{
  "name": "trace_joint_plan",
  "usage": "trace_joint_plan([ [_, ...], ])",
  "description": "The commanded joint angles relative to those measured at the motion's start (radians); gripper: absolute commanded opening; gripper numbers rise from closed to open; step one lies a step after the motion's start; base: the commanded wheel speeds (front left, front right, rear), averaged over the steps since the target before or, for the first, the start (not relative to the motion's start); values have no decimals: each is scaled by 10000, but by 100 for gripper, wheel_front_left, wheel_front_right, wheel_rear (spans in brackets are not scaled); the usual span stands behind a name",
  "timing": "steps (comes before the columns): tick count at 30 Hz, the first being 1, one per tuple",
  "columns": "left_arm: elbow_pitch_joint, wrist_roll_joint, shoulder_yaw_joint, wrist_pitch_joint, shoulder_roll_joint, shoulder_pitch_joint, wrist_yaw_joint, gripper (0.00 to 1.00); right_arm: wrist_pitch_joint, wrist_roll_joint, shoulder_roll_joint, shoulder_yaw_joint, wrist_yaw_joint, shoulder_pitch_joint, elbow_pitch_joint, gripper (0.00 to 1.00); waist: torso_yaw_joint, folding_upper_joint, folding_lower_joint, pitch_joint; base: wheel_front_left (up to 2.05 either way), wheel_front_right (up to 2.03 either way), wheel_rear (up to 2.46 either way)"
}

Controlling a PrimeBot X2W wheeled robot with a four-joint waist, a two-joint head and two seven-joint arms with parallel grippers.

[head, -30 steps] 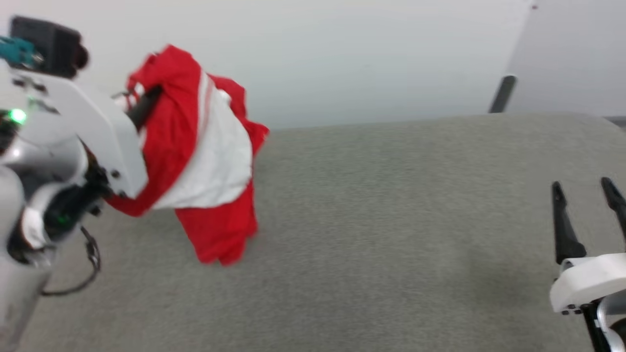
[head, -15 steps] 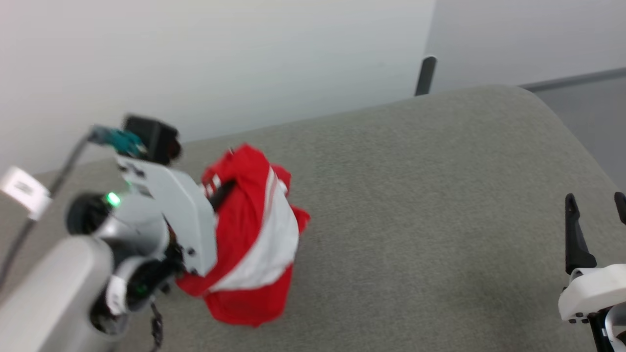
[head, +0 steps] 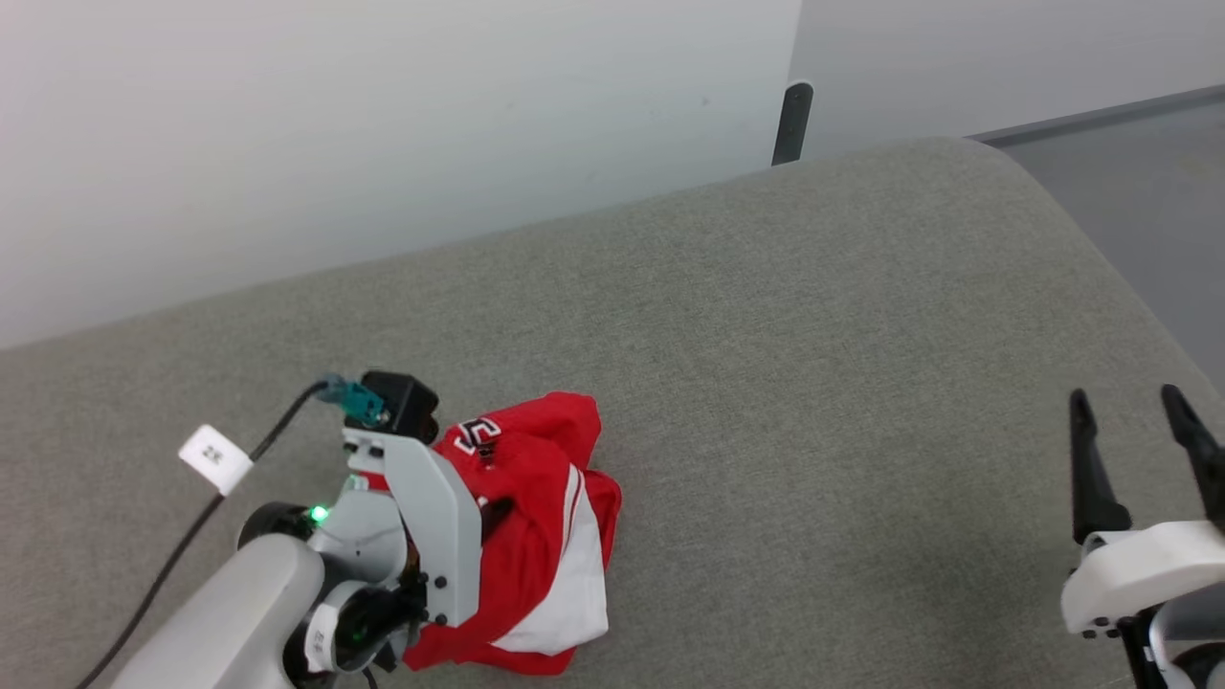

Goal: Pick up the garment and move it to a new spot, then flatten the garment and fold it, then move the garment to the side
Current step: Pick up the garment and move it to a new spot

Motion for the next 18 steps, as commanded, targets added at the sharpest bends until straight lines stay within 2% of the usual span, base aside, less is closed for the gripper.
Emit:
trace_joint_plan([
  [1, 282, 24, -49, -142, -77, 60, -196, 18, -34, 69, 35, 121, 2, -82, 47, 100, 31, 0, 0, -55, 0, 0, 0],
  [2, 437, 17, -80, -200, -128, 37, -279, 44, -30, 79, 34, 183, 2, -107, 74, 100, 48, 0, 0, -100, 0, 0, 0],
  [3, 569, 60, -94, -282, -140, -4, -359, 87, -10, 76, 32, 243, 2, -122, 102, 100, 77, 0, 0, -155, 0, 0, 0],
  [4, 690, 60, -102, -328, -162, -36, -421, 100, 12, 63, 33, 290, 2, -130, 121, 100, 114, 0, 0, -219, 0, 0, 0],
  [12, 710, 190, 172, -972, -43, -150, -640, 100, 89, 23, -18, 519, 2, -134, 168, 100, 636, 0, 0, -715, 0, 0, 0],
  [18, 361, 524, 657, -2337, 176, 174, -733, 100, -72, 148, -144, 692, 2, 23, 234, 100, 1180, 0, 0, -1104, 0, 0, 0],
])
